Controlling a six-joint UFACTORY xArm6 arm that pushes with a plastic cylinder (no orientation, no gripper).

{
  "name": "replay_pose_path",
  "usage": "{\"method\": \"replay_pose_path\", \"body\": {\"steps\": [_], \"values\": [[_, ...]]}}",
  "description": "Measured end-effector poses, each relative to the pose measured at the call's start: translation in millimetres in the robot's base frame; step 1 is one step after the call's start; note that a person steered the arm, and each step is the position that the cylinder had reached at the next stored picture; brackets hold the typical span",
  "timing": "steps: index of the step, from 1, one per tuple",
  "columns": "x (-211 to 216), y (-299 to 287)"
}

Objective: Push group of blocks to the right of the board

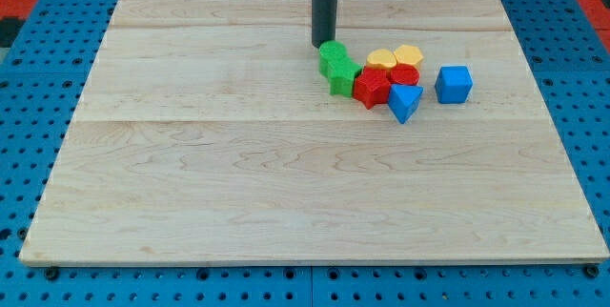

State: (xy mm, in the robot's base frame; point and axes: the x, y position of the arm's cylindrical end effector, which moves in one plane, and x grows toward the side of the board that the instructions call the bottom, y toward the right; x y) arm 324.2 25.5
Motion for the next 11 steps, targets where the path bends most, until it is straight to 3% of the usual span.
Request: {"method": "replay_pose_path", "body": {"steps": [1,2,3,5,7,9,10,11], "values": [[-4,9],[-27,-45],[36,-57],[68,6],[106,-1],[114,59],[123,62],[122,115]]}}
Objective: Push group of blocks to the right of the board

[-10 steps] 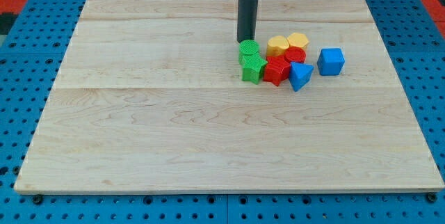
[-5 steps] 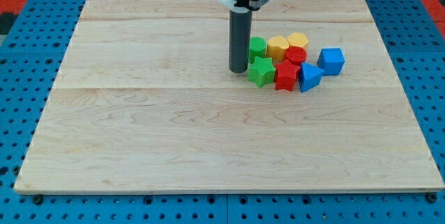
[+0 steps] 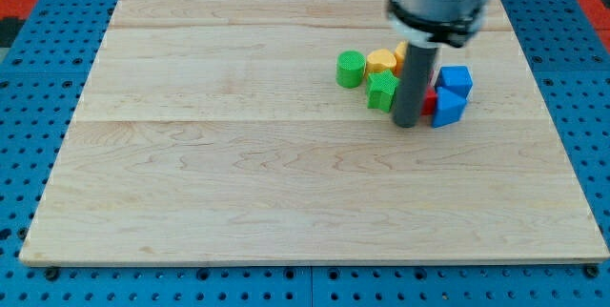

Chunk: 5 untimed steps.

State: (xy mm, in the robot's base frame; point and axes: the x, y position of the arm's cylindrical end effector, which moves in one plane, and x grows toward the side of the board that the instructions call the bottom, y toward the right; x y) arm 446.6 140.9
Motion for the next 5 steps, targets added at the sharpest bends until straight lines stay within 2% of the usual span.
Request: {"method": "replay_pose_path", "body": {"steps": [1,2,3,4,5], "values": [[3,-3],[-5,-82],[-90,-137],[-73,-115],[-55,-66]]}}
